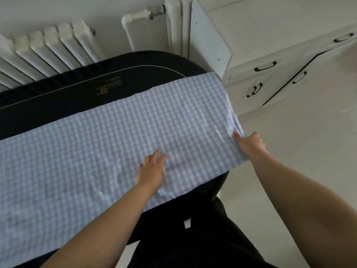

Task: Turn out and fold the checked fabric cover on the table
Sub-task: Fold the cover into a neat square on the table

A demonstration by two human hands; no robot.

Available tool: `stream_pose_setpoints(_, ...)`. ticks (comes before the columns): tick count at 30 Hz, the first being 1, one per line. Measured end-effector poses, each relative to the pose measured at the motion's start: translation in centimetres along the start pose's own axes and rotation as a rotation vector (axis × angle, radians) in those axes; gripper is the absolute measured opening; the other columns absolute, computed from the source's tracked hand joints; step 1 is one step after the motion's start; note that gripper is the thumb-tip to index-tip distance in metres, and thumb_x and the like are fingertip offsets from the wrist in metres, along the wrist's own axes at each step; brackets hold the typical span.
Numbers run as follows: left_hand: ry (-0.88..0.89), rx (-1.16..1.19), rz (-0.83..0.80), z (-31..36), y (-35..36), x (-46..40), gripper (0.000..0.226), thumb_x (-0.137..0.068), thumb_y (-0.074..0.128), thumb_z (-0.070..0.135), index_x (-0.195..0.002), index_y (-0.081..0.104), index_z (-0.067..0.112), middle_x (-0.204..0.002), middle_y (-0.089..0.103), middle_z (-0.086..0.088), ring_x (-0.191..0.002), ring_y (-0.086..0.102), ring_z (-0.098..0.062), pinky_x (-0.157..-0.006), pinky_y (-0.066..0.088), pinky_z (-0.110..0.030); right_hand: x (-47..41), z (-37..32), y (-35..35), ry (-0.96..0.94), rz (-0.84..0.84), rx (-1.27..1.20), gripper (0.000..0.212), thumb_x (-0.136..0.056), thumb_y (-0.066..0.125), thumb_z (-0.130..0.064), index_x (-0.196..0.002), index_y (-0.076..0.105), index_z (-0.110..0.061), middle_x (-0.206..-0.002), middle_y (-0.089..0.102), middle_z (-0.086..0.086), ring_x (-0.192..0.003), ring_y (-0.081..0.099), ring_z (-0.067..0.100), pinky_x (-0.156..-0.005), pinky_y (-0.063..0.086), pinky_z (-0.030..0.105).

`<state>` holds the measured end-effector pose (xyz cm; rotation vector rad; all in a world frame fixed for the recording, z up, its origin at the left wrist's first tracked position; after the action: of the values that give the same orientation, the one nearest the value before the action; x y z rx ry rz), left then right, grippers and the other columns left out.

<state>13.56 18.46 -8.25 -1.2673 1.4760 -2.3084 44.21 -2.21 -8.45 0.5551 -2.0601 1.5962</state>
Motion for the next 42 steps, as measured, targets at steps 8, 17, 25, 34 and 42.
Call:
stream_pose_setpoints(8,-0.042,0.714,0.156,12.6,-3.2,-0.7,0.051,-0.095,0.042,0.05,-0.139,0.044,0.023,-0.142,0.044,0.0,-0.118,0.053,-0.016,-0.102,0.043,-0.039,3.7,-6.0,-3.3,-0.694,0.106,0.242,0.024,-0.093,0.042,-0.027,-0.09,0.065,-0.021,-0.094,0.058,0.004,-0.086,0.058,0.029,-0.064,0.042,0.031)
stream_pose_setpoints(17,-0.336,0.776,0.166,17.6,-8.7,-6.7,0.083,-0.089,0.038,0.066,-0.151,0.019,0.015,-0.157,0.019,-0.008,-0.143,0.019,-0.032,-0.114,0.022,-0.045,6.2,-8.0,-4.5,-1.073,0.355,0.32,0.012,-0.082,0.059,-0.02,-0.085,0.071,-0.02,-0.065,0.062,0.005,-0.055,0.063,0.031,-0.051,0.031,0.026)
stream_pose_setpoints(25,0.03,0.422,0.706,17.9,-16.0,-3.7,0.057,-0.096,0.04,0.046,-0.149,0.024,0.032,-0.162,0.004,-0.001,-0.148,0.006,-0.026,-0.114,0.016,-0.04,8.5,-9.8,-2.9,-1.274,-0.257,-0.037,0.023,-0.095,0.047,-0.017,-0.111,0.064,-0.017,-0.115,0.065,-0.003,-0.105,0.06,0.019,-0.081,0.043,0.026)
stream_pose_setpoints(34,-0.17,-0.266,0.266,11.0,-12.6,-4.3,0.053,-0.097,0.033,0.052,-0.14,0.042,0.022,-0.159,0.02,-0.006,-0.134,0.042,-0.027,-0.116,0.015,-0.042,12.0,-10.7,2.3,-0.995,-0.932,0.484,0.013,-0.095,0.045,-0.026,-0.094,0.058,-0.027,-0.083,0.058,-0.012,-0.079,0.053,0.009,-0.074,0.036,0.02)
stream_pose_setpoints(42,-0.429,-0.183,-0.083,3.5,-4.4,-2.8,0.057,-0.095,0.039,0.053,-0.141,0.034,0.019,-0.139,0.046,-0.009,-0.128,0.042,-0.028,-0.089,0.038,-0.036,1.2,-11.2,-0.1,-0.566,-0.081,0.201,0.056,-0.088,0.053,-0.051,-0.126,0.043,-0.012,-0.124,0.051,0.015,-0.114,0.053,0.035,-0.092,0.041,0.039)
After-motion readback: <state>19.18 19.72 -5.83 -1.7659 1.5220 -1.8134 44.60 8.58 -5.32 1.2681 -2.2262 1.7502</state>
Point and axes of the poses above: each hand's wrist, its own x-axis away from the middle knuckle, its own y-axis out of the palm, z = x × y, the point moved 9 cm from there along -x, towards the middle knuckle
